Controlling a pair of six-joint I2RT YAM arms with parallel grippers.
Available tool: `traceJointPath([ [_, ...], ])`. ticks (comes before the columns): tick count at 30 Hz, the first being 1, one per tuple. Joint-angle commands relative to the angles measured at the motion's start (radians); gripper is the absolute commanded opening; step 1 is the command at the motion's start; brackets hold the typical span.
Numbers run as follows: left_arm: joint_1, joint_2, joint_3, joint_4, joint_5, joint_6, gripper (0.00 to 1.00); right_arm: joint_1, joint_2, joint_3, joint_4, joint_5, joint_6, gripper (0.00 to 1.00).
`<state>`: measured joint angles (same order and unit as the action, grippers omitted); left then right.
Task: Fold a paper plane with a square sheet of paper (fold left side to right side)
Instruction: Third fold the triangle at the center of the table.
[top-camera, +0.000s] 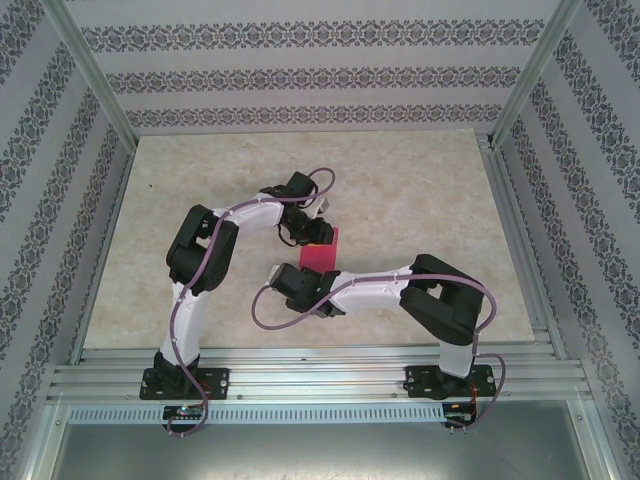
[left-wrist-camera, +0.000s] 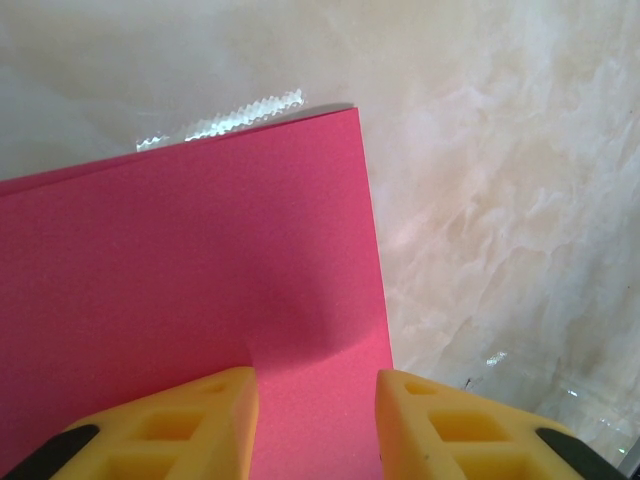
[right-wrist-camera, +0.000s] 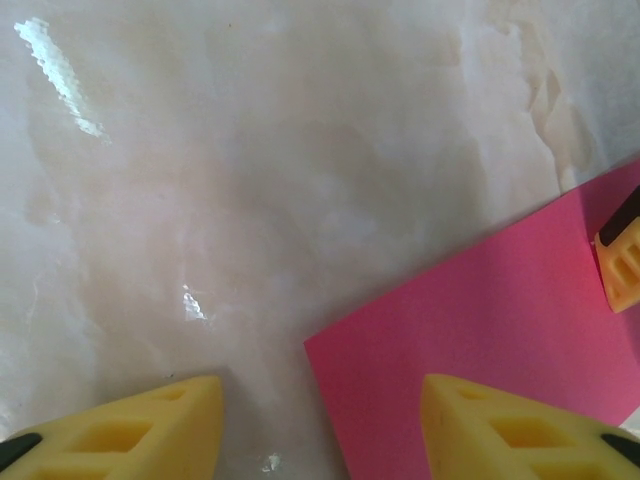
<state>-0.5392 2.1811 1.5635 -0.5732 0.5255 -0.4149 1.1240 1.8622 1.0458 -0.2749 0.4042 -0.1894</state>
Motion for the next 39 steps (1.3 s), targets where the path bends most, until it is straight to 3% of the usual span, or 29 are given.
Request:
traceJointPath([
  [1, -0.009, 0.023, 0.013, -0.023, -0.012, 0.019, 0.37, -0.022, 0.035, 0.018, 0.013, 0.111, 0.006, 0.52],
  [7, -0.009, 0.025, 0.011, -0.022, -0.009, 0.018, 0.37, -0.050, 0.028, 0.037, -0.010, 0.121, 0.038, 0.45],
  [22, -0.010, 0.028, 0.009, -0.017, -0.009, 0.016, 0.37, -0.058, -0.085, -0.018, 0.014, 0.008, 0.055, 0.00],
  [31, -0.010, 0.031, 0.005, -0.014, -0.005, 0.015, 0.37, -0.141, -0.127, -0.038, -0.013, -0.217, 0.137, 0.00],
  [39, -0.011, 0.027, -0.002, -0.013, -0.007, 0.021, 0.37, -0.194, -0.126, -0.065, 0.009, -0.307, 0.193, 0.00],
])
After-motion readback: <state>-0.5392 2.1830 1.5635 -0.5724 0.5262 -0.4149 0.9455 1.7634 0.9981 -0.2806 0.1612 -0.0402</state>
